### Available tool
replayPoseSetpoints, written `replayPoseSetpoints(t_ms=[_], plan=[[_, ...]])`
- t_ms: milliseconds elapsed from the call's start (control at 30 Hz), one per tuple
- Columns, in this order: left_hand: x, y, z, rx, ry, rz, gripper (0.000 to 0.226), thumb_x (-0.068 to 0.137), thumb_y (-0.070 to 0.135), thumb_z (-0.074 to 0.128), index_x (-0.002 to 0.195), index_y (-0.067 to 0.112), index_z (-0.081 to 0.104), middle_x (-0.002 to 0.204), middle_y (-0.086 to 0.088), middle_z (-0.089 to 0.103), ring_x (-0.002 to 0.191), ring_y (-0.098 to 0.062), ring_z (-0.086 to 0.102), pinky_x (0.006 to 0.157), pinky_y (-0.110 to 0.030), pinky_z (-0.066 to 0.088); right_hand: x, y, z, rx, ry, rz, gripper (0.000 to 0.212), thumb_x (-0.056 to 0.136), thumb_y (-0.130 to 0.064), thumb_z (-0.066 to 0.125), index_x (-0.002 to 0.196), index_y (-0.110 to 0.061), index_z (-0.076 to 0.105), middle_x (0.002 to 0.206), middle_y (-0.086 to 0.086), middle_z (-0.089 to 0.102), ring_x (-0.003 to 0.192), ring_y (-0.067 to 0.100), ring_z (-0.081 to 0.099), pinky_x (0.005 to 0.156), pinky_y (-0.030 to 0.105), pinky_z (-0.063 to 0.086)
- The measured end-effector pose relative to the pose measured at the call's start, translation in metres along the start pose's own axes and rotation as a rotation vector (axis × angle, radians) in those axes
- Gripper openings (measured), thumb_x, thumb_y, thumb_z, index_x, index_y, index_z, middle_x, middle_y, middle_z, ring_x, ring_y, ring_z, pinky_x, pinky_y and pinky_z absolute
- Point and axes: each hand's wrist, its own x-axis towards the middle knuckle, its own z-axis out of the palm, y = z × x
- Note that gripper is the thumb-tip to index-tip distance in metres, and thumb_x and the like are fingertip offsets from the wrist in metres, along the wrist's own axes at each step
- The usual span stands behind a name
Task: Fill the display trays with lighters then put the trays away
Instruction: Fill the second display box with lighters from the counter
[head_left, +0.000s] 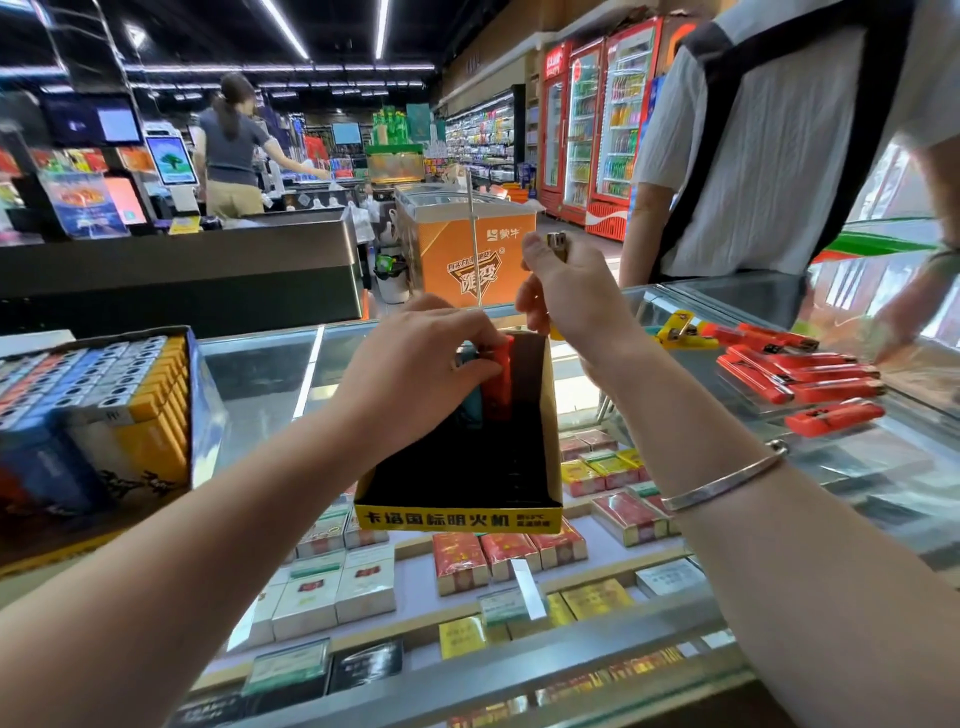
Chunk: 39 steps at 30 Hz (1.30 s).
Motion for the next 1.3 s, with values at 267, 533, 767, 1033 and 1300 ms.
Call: replayPoseSetpoints(t_ms=[267,533,767,1033,1300], plan=[[0.005,0.002,0.002,0.174,-0.028,0.124,0.021,0.087,0.024,0.061,0.106,0.023,0.069,0.114,0.004,0.065,0.11,-0.022,0.054,0.094,-0.041,0.042,-0.001,-0.003,0.0,-0.012,0.003,0.009,0.029,0.098,-0.036,0.039,0.083,-0.012,0.046,0.066,0.01,0.056,0.047,0.016,0.048,0.047,0.023,0.04],[-0.004,-0.003,0.001,0.153,-0.15,0.051,0.042,0.091,0.031,0.051,0.132,0.034,0.047,0.135,0.015,0.049,0.123,-0.014,0.045,0.094,-0.04,0.046,0.0,-0.009,-0.005,0.099,0.146,0.045,0.042,0.095,-0.034,0.042,0.059,-0.016,0.052,0.055,-0.006,0.05,0.052,0.007,0.046,0.056,0.025,0.035],[-0.005,-0.01,-0.003,0.178,-0.151,0.047,0.041,0.089,0.044,0.048,0.129,0.035,0.05,0.13,0.015,0.051,0.118,-0.011,0.046,0.085,-0.029,0.044,-0.002,-0.006,-0.012,0.351,-0.033,0.156,0.017,0.087,-0.025,0.063,0.078,-0.012,0.056,0.058,0.001,0.056,0.048,0.015,0.056,0.04,0.024,0.043],[-0.01,-0.015,-0.014,-0.226,0.138,-0.105,0.046,0.077,0.056,0.054,0.114,0.029,0.054,0.103,0.014,0.063,0.099,-0.006,0.058,0.082,-0.029,0.045,-0.008,-0.012,-0.008,0.393,-0.245,0.084,0.028,0.065,-0.018,0.07,0.084,-0.011,0.051,0.063,0.004,0.056,0.052,0.019,0.052,0.04,0.023,0.042],[-0.01,-0.005,-0.017,-0.312,0.219,-0.062,0.03,0.076,0.03,0.073,0.1,0.019,0.06,0.084,0.006,0.066,0.076,-0.011,0.061,0.07,-0.037,0.052,-0.024,-0.022,0.007,0.265,-0.474,-0.055,0.028,0.061,-0.014,0.072,0.08,-0.013,0.051,0.065,0.003,0.05,0.059,0.022,0.049,0.05,0.026,0.042]])
